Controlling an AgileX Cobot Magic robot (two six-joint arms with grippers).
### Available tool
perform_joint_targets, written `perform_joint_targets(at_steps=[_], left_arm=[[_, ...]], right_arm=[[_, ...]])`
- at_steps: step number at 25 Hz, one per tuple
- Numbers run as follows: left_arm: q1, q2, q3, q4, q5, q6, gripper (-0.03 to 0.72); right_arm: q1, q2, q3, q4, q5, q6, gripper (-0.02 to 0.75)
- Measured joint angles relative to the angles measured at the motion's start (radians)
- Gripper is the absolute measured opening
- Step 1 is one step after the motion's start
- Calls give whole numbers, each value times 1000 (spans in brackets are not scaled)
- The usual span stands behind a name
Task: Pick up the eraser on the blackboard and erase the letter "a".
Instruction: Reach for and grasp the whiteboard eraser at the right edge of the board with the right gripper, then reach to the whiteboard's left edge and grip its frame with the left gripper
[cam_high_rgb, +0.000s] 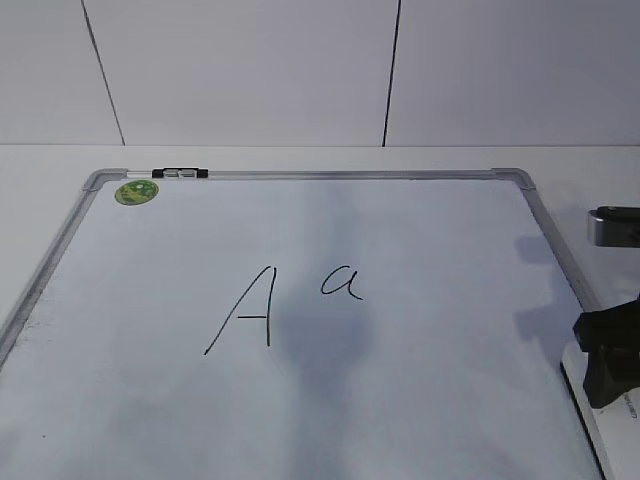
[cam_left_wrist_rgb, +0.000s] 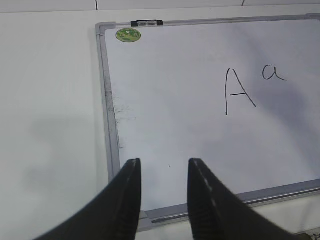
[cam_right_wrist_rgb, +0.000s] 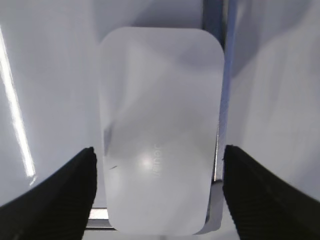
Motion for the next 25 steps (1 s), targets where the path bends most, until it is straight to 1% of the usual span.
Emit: perform_joint_targets(at_steps=[25], left_arm=[[0,0,0,-2,0,0,239]], right_arm=[[0,6,0,9,-12,2,613]])
